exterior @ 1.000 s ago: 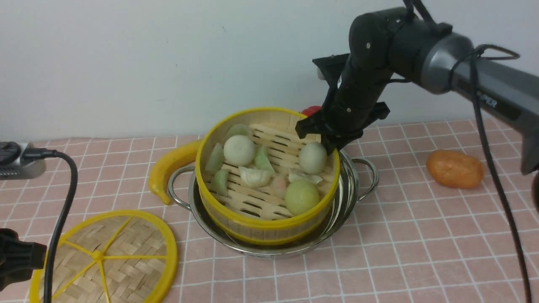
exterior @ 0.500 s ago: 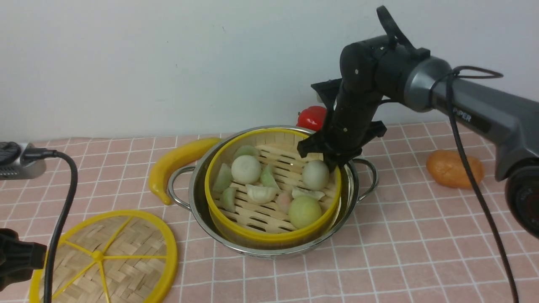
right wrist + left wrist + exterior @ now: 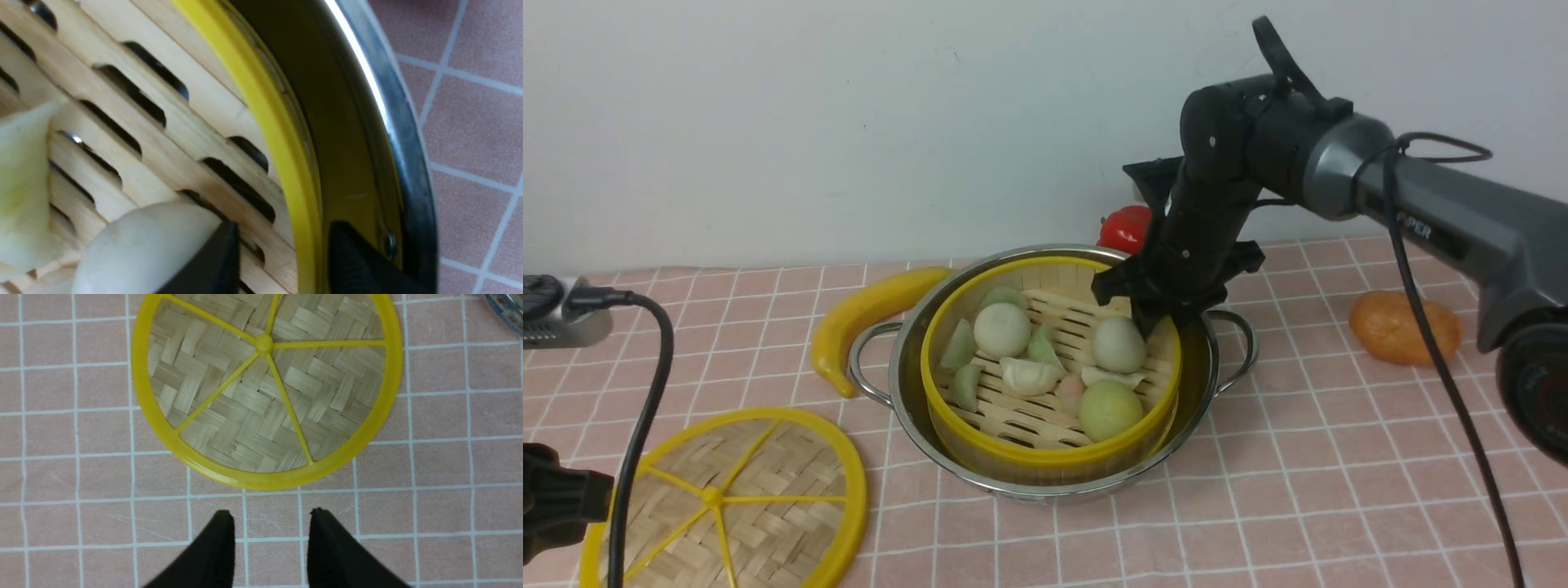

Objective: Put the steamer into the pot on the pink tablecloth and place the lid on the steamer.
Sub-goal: 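Place the bamboo steamer basket of food into the steel pot with the right gripper, then grasp the bamboo steamer lid lying on the table by its centre knob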

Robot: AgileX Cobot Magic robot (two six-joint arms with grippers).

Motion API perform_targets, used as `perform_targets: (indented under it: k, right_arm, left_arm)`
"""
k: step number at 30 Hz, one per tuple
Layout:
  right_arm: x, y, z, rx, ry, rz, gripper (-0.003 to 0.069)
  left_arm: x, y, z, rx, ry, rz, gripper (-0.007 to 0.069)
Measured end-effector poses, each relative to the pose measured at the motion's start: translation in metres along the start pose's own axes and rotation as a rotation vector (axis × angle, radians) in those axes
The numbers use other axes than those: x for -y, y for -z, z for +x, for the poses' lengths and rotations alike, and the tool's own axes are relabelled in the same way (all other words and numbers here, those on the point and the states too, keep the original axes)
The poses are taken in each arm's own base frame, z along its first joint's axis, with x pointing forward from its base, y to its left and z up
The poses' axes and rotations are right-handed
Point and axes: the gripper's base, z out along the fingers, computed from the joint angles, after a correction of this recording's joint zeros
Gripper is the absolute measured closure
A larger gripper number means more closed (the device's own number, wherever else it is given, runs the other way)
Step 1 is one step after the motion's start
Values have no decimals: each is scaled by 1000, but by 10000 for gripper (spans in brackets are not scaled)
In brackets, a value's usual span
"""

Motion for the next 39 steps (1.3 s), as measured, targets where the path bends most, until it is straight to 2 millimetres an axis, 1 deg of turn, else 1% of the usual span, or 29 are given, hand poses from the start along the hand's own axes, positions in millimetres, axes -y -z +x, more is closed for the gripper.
perform_targets:
  k: [1,2,3,5,6,7,10,12,13,14,15,16,17,18,20,22,23,24,25,26,27,28,29,32,33,38,39]
  right_arm:
    - [0,1,0,2,0,0,328]
    - [-1,6,-1,11,1,-3,298]
    - [-1,10,-1,21,4,-1,284]
    - [-1,25,-3,52,15,11,263]
    - [0,36,-4,78,27,30,254]
    - [1,43,-5,94,33,41,250]
    - [1,80,-6,174,57,75,244]
    - [1,112,-4,241,69,89,242]
    - [1,115,-4,248,69,89,242]
    - [1,128,-3,273,71,87,242]
    - [-1,156,2,327,72,78,241]
    - [-1,160,2,334,73,76,241]
    - [-3,186,8,386,72,59,241]
    - [-4,207,14,426,71,41,241]
    - [-6,254,30,518,76,0,241]
    - [-7,283,43,578,92,-26,241]
    - [-7,304,53,621,101,-39,241]
    - [-7,330,68,680,113,-52,240]
    - [-6,341,75,704,117,-57,240]
    - [-5,362,88,751,121,-67,240]
    - [-3,378,100,790,124,-74,240]
    - [-2,390,109,819,125,-81,240]
    - [-1,407,123,861,126,-92,240]
    - [3,440,155,947,131,-126,240]
    - [3,445,161,962,132,-134,240]
    - [7,485,211,1071,151,-214,240]
    - [7,487,215,1078,153,-221,240]
  left_arm:
    - [0,0,0,1,0,0,382]
    - [0,0,-1,13,0,-1,382]
    - [0,0,-2,26,1,0,382]
    - [1,-1,-5,45,5,7,382]
    - [1,-2,-7,52,9,16,382]
    - [2,-4,-9,56,14,24,382]
    - [3,-14,-15,35,26,43,382]
    - [2,-28,-22,-8,29,46,382]
    - [2,-30,-23,-11,30,46,382]
    - [2,-36,-25,-24,31,46,382]
    - [1,-46,-31,-36,33,45,382]
    - [1,-51,-33,-45,33,45,382]
    - [0,-60,-38,-40,35,42,381]
    - [0,-68,-43,-36,36,41,382]
    - [-1,-88,-52,-36,40,37,381]
    - [-2,-100,-55,-46,42,36,381]
    - [-2,-108,-57,-56,43,36,381]
    - [-2,-117,-59,-71,45,36,381]
    - [-3,-123,-60,-81,45,35,381]
    - [-3,-132,-60,-102,46,36,381]
    - [-3,-138,-60,-115,47,36,381]
    - [-3,-142,-61,-119,48,35,381]
    - [-3,-149,-61,-134,49,35,381]
    - [-4,-160,-61,-145,50,34,381]
    - [-4,-163,-61,-151,50,34,381]
    - [-4,-172,-62,-149,51,32,381]
    - [-4,-173,-62,-148,51,32,381]
